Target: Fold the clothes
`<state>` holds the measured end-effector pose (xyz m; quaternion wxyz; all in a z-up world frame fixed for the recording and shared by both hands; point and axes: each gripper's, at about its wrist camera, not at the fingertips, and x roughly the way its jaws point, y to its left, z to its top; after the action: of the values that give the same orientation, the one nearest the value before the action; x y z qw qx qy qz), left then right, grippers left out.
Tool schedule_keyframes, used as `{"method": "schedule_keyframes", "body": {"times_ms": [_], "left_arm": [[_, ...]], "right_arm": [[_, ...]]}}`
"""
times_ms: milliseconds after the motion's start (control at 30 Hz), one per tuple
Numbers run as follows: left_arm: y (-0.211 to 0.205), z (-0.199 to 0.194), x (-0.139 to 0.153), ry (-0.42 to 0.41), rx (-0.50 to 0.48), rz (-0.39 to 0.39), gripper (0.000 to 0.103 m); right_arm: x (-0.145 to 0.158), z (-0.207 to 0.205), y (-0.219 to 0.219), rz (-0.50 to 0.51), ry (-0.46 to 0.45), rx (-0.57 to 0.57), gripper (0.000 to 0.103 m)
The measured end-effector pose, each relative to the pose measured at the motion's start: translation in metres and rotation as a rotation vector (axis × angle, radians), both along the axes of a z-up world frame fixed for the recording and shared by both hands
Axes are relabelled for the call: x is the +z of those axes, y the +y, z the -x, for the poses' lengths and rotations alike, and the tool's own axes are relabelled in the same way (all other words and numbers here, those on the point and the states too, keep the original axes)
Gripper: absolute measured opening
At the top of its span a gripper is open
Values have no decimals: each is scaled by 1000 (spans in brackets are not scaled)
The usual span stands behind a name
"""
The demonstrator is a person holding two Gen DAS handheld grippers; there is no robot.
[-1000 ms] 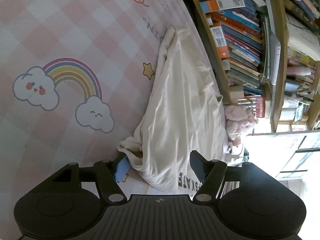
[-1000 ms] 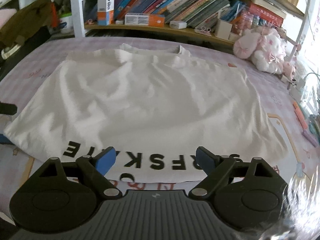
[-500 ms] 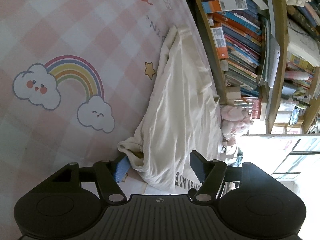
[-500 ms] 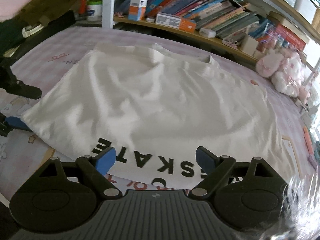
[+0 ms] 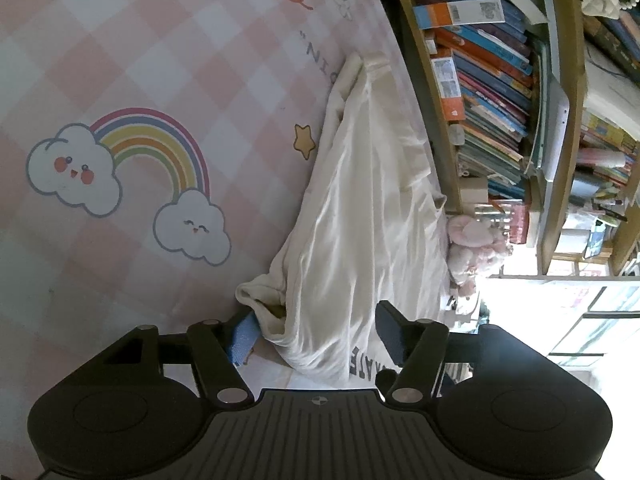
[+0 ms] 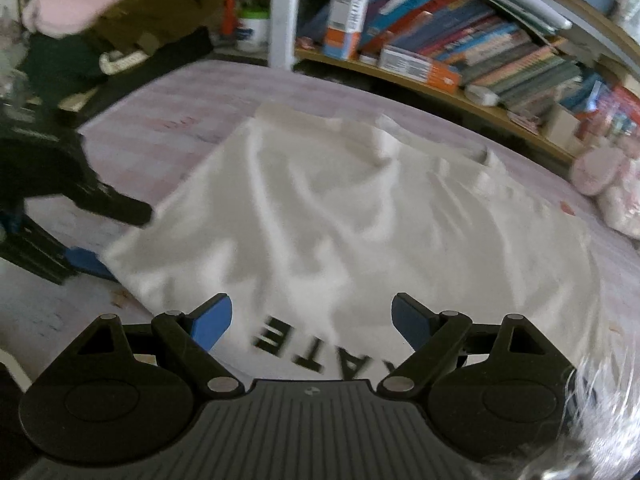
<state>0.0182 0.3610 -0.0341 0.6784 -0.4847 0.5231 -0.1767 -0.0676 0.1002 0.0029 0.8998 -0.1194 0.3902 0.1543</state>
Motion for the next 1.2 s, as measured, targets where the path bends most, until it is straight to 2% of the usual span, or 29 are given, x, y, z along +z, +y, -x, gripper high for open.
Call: {"method": "schedule_keyframes", "body": {"times_ms": [67,100,233,333,467,633,700,733,767,800,867,1100,1200], "left_arm": [[-2,0,2,-8,-1,-13,20],[-2,0,3,-18,-2,-16,16],[-9,-2,19,-111,-34,-41,15],[-20,-6,33,-173,-78,-67,15],[-34,-10,47,-231,-138,-59,15],[-45,-10,53,-267,-185,-67,15],[-43,-9,53,-269,-175,-69,16],[-42,-9,54,-270,-168,-70,19],[-40,-9,54,-267,-159,-72,30],[-37,-8,54,-261,-146,-75,36],[-29,-7,52,-244,-111,-83,58],[-22,-12,30,-125,-38,-33,80],[-24,-17,20,-91,-6,30,82]], "right_arm": [[3,0,6,-14,3,35,86],[4,1,9,-17,3,54,85],[6,4,20,-27,13,144,81],[7,7,29,-31,23,215,73],[6,7,41,-33,24,285,64],[2,3,44,-31,49,289,42],[-1,1,43,-31,63,274,19],[-2,0,41,-33,69,264,14],[-2,-1,39,-40,69,249,8],[-2,-2,36,-49,67,234,6],[-1,-4,31,-63,60,203,4],[7,-7,16,-90,22,114,3],[12,-6,13,-99,5,104,3]]}}
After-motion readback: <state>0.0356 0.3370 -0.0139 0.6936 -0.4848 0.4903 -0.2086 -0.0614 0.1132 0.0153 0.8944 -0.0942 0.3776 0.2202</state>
